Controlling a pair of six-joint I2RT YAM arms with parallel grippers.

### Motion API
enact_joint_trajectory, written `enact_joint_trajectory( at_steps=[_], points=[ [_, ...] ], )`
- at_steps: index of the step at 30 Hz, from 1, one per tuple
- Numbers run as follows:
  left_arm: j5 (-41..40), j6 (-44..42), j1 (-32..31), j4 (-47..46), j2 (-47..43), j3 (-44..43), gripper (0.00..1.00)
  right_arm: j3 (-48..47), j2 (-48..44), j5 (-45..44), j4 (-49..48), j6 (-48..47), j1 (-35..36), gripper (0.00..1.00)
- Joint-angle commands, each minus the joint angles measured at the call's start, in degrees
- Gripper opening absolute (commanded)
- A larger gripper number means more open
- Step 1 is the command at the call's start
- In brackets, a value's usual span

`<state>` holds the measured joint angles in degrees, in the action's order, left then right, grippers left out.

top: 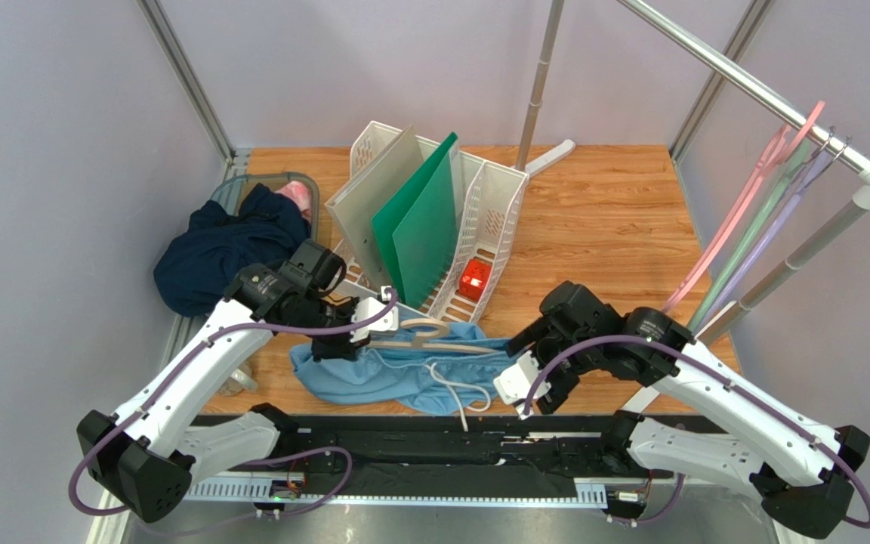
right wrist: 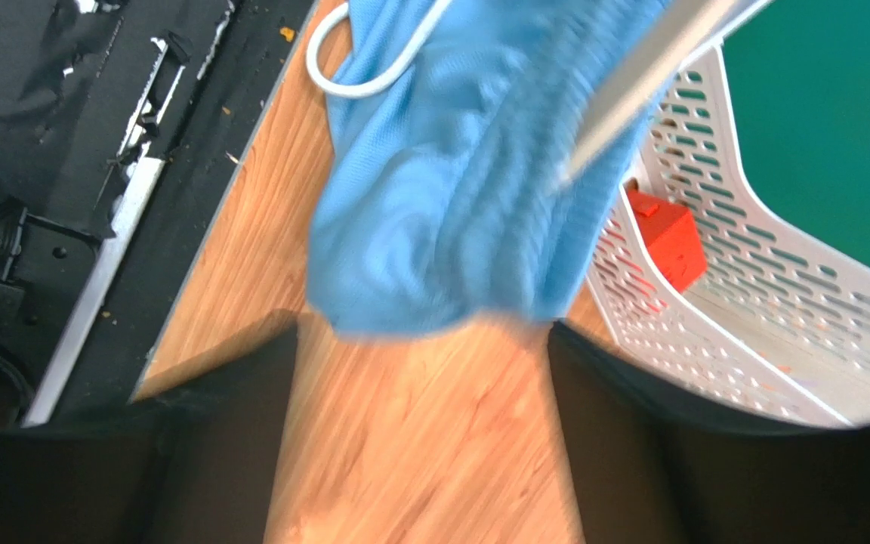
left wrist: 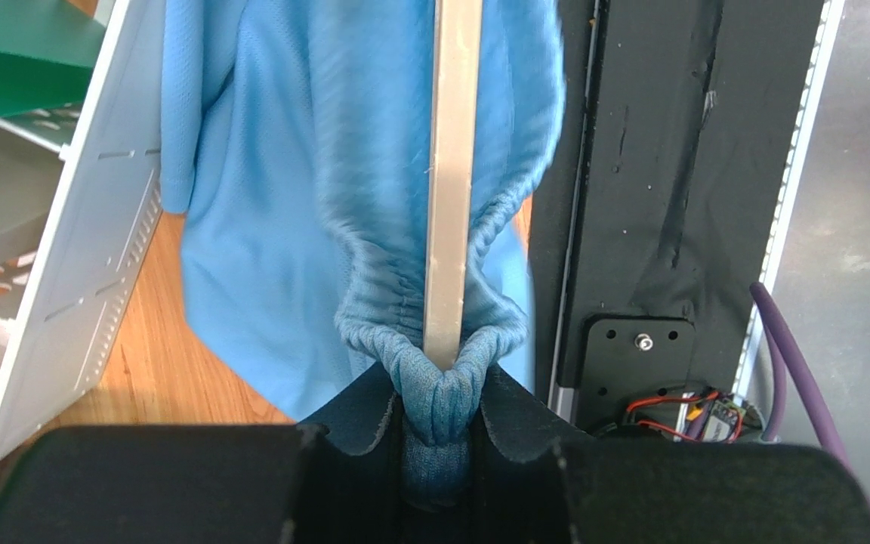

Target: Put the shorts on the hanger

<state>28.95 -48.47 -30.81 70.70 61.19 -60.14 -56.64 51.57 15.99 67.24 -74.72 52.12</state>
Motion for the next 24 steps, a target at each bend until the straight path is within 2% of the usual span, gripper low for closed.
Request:
enact_joint_trajectory(
  at_steps=[1, 6, 8, 9, 13, 20, 24],
  points=[
    [0.1, 2.2, 0.1, 2.1, -2.3, -3.1, 0.0, -5.7, -1.0, -3.2, 3.3, 8.6, 0.5, 0.95],
    [2.2, 1.1, 0.1, 2.6, -3.3, -4.6, 0.0, -12.3, 0.6, 1.6, 2.2, 19.2, 0.5, 0.94],
    [4.0, 1.1, 0.1, 3.0, -3.4, -5.9, 0.0, -14.7, 3.1, 3.5, -0.6, 26.7, 0.6, 0.88],
    [4.8, 1.1, 0.1, 3.3, -3.6, -6.5, 0.0, -16.8, 4.0, 4.1, -3.1, 29.5, 0.5, 0.81],
    [9.9, 1.3, 0.1, 4.0, -4.5, -10.1, 0.0, -21.6, 10.4, 7.8, -7.8, 42.0, 0.4, 0.71],
    [12.2, 1.6, -1.4, 4.9, -4.5, -16.4, 0.0, -26.9, 15.1, 15.1, -9.3, 50.4, 0.8, 0.61],
    [14.1, 4.1, -1.6, 4.0, -2.9, -19.0, 0.0, -27.4, 16.0, 15.2, -8.9, 52.3, 1.8, 0.51]
  ],
)
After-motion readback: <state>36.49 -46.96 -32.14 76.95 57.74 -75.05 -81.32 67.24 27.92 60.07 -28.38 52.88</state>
